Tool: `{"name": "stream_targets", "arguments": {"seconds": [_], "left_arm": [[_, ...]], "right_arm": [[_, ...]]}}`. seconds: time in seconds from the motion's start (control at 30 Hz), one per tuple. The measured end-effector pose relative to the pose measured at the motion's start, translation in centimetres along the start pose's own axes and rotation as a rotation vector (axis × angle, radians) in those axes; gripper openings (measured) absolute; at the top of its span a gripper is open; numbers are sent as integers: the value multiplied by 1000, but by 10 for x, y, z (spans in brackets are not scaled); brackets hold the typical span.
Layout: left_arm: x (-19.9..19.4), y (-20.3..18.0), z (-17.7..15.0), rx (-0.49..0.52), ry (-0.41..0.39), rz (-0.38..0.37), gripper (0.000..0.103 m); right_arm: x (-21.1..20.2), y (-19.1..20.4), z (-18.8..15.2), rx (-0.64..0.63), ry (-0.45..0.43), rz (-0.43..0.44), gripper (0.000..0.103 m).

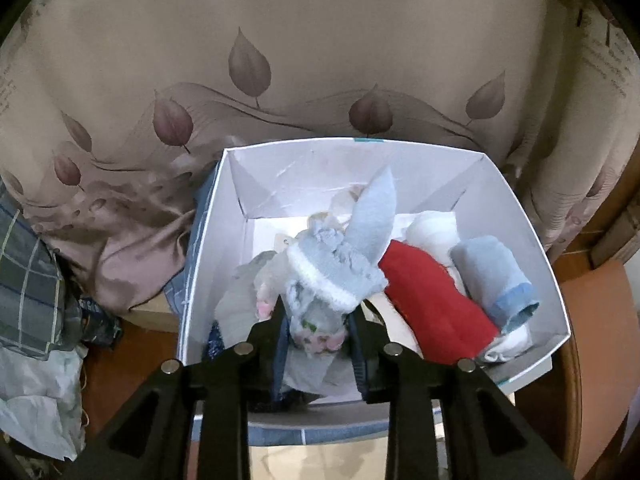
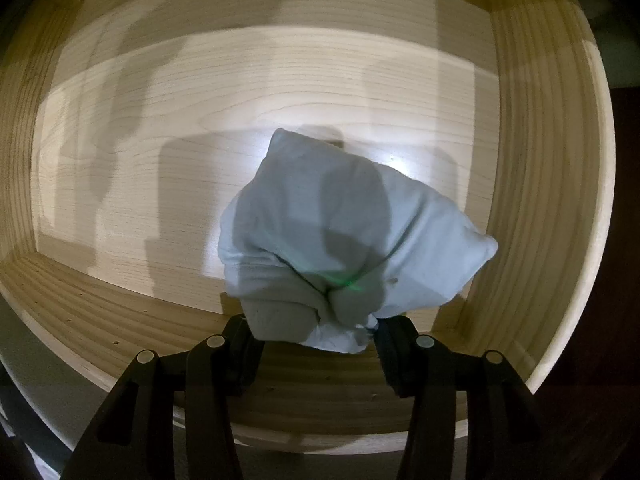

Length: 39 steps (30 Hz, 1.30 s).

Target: Take underwear out of drawer

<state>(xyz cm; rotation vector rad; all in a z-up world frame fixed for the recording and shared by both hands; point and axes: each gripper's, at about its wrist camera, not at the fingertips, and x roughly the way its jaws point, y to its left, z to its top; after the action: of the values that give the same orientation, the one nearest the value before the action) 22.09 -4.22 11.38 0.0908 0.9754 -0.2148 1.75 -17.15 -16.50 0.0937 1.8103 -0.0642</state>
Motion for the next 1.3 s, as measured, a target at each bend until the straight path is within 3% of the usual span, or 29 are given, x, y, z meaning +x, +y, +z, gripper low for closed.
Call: {"name": "stream_targets", "arguments": {"seconds": [0.2,0.4,0.6,0.93,1.3], "left_arm": [[6,-2,4,-4,14,12,34],[-15,7,2,-38,-9,-31,55],[-47,22,-11,-62,-37,-48,55],[-86,53,-80,-51,-52,46,55],[-50,64,-174,-132,46,104,55]], "right_arm": [[1,0,0,-1,0,1,48],[0,0,-1,0,0,0,48],[1,-1,0,0,-1,-1,48],[-3,10,2,-22,-19,-7,41],[-16,7,1,-8,-69,21,34]]}}
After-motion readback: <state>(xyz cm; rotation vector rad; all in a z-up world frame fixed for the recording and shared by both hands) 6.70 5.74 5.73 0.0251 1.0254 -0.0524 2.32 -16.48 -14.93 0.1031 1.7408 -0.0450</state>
